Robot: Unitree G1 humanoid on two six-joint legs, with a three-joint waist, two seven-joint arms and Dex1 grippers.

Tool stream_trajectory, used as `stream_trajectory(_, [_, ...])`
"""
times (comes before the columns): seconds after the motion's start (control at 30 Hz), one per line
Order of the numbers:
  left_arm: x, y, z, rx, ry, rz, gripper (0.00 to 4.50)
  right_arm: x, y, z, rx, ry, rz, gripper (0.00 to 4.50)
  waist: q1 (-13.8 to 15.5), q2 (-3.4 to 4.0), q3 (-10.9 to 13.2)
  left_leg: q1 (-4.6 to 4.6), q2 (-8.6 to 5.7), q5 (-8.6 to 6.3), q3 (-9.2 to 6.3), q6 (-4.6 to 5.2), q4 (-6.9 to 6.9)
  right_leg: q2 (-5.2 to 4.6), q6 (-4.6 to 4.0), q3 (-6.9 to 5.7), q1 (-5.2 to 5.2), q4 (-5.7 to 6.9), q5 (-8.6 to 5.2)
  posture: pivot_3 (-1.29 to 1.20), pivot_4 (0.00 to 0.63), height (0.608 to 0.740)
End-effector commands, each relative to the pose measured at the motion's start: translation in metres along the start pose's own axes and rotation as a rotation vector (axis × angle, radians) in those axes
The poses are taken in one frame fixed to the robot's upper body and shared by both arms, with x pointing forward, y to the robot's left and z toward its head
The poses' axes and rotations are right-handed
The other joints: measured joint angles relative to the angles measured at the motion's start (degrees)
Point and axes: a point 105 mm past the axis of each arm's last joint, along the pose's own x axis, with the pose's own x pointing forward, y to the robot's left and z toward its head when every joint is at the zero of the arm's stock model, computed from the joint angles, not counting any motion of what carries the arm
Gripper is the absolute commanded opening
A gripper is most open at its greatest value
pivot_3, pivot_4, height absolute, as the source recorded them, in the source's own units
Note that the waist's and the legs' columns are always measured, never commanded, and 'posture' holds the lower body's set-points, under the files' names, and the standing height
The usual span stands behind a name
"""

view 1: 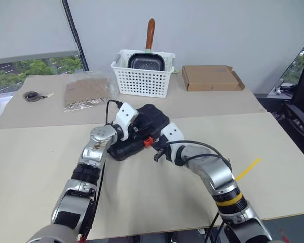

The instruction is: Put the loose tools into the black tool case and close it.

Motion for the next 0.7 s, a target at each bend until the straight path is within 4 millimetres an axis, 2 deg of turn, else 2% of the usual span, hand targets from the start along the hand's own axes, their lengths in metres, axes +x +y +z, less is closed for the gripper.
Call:
stream_trajectory(0.03, [-0.006,-0.010,-0.046,-0.092,0.147,-0.012,2.84,0.002,0.003,0.028,-0.050,-0.108,0.008,0.04,-0.05,0.00,0.00,0.01,0.01,0.00,-0.01,0.00,0.00,0.01,0.00,0.00,0.00,0.00,0.00,0.00,0.150,0.700])
stream_trajectory(0.43, [-0.007,-0.015,-0.051,-0.107,0.160,-0.021,2.84,0.004,0.010,0.057,-0.032,-0.211,0.034,0.04,-0.28,0.01,0.00,0.09,0.44,-0.14,0.05,-0.26,0.01,0.23,0.00,-0.14,-0.06,0.02,0.00,0.00,0.150,0.700])
stream_trajectory(0.6, [-0.007,-0.014,-0.051,-0.109,0.159,-0.019,2.84,0.006,0.009,0.057,-0.031,-0.214,0.031,0.04,0.30,0.03,-0.01,0.10,0.62,-0.19,-0.03,-0.37,-0.05,0.56,-0.03,-0.15,-0.08,0.02,-0.02,0.00,0.150,0.700])
stream_trajectory(0.7, [-0.011,-0.005,-0.042,-0.115,0.110,0.018,2.84,-0.002,0.005,0.056,-0.035,-0.216,0.034,0.04,0.33,0.04,-0.02,0.08,0.61,-0.15,0.02,-0.34,-0.03,0.54,-0.17,-0.11,-0.08,0.01,-0.10,0.00,0.150,0.700])
